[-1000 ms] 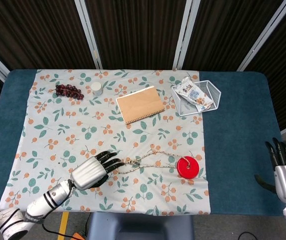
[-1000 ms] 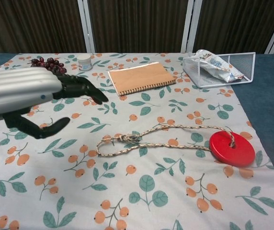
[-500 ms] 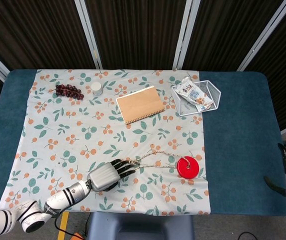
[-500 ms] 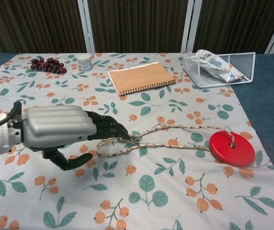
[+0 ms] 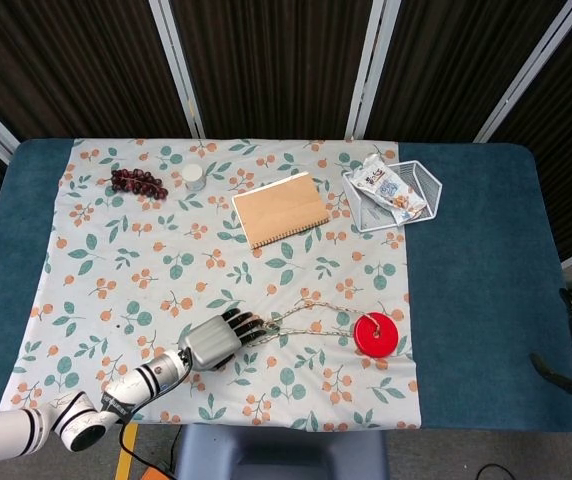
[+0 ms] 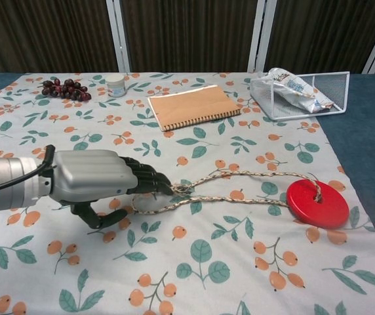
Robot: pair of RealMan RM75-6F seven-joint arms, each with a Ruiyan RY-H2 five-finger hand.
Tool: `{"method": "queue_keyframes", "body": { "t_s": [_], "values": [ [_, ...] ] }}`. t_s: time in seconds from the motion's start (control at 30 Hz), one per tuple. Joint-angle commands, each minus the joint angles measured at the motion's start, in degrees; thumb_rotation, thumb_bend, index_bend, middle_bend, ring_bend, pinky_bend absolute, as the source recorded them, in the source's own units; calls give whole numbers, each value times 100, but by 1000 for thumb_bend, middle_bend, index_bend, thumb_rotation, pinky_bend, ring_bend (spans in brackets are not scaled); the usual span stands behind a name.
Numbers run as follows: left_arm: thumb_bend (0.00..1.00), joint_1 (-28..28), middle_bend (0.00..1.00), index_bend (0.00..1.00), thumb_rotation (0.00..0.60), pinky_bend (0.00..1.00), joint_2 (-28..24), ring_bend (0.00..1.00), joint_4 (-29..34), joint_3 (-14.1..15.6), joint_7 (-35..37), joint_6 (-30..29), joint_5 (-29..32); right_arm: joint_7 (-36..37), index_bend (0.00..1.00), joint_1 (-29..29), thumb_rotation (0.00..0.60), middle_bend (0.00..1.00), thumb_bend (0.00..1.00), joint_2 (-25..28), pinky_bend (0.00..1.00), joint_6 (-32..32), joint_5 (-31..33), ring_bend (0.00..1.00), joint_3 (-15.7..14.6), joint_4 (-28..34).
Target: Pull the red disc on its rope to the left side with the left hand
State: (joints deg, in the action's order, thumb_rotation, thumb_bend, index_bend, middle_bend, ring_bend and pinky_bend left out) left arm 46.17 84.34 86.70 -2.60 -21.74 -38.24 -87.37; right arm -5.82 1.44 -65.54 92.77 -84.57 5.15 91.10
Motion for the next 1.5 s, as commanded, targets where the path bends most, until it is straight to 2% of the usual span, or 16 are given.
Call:
{"method": "queue_keyframes", "body": {
  "t_s": [0.03, 0.3, 0.63, 0.7, 0.87, 0.93, 1.5],
  "values": [
    [639, 43, 0, 5, 572, 128, 95, 0, -145, 8, -143, -3, 121, -6, 0, -3, 600, 0, 289, -10, 0, -4, -4, 0, 4, -6],
    [640, 78, 0, 103, 574, 129, 91, 0, -238, 124, -549, -52, 332, 10, 0, 0, 600, 0, 289, -40, 0, -11, 31, 0, 35, -58],
    [640, 80, 0, 131, 600, 128, -77, 0, -59, 308, -607, -107, 431, -28, 0, -30, 600, 0, 289, -89, 0, -91, 43, 0, 34, -79],
    [639, 84, 0, 179, 600, 129, -89, 0, -44, 328, -578, -112, 447, -38, 0, -34, 600, 0, 289, -93, 0, -103, 50, 0, 37, -79],
    [639, 78, 0, 401, 600, 130, -159, 0, 20, 381, -478, -199, 415, -84, 0, -50, 600, 0, 289, -91, 0, -147, 80, 0, 45, -54],
    [639, 79, 0, 449, 600, 131, -186, 0, 44, 397, -440, -222, 404, -104, 0, -59, 600, 0, 289, -92, 0, -155, 81, 0, 51, -38],
    [639, 74, 0, 702, 600, 154, -343, 0, 121, 508, -419, -433, 313, -245, 0, -109, 600, 0, 289, -126, 0, -238, 97, 0, 50, 9]
  ]
}}
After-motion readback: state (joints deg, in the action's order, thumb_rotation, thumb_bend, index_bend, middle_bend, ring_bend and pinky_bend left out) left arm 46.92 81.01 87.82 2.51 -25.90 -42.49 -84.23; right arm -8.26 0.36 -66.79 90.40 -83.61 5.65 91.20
